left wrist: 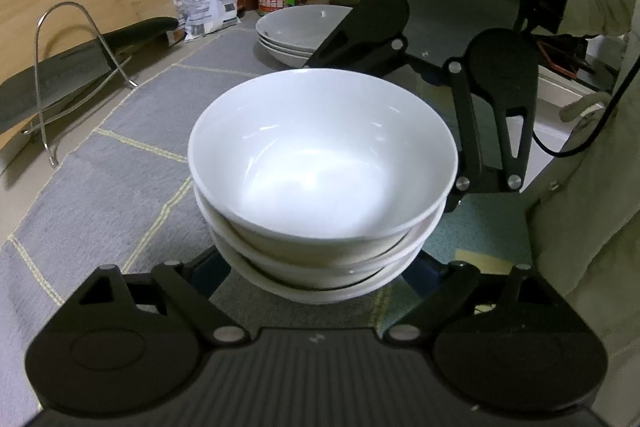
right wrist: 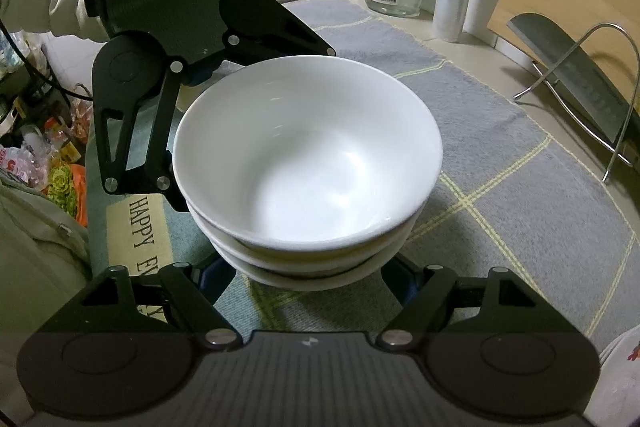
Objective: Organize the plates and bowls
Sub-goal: 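Lift the bowl stack with both grippers and carry it over the plate stack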
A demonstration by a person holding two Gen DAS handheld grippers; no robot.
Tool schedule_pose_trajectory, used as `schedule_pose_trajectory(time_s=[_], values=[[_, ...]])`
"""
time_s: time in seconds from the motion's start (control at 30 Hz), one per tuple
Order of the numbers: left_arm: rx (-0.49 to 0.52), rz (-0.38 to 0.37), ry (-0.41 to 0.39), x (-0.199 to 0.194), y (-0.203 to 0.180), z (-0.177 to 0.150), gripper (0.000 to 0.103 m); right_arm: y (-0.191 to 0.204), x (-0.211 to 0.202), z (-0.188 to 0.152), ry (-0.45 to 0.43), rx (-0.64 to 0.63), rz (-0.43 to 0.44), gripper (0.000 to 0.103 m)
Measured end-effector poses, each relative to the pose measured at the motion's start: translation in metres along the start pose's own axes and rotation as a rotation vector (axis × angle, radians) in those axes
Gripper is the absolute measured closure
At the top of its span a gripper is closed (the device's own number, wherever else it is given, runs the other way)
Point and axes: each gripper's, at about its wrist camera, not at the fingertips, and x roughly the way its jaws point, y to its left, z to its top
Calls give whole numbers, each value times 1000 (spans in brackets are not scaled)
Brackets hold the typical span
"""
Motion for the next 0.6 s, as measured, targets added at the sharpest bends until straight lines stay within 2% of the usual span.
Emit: schedule_pose_trajectory(time_s=[0.23, 0.6], values=[[7, -36, 0, 2, 6, -1, 13, 2, 1, 2, 7, -23, -13, 18], [23, -40, 5, 1, 6, 0, 14, 3, 1, 4, 18, -42, -12, 19]])
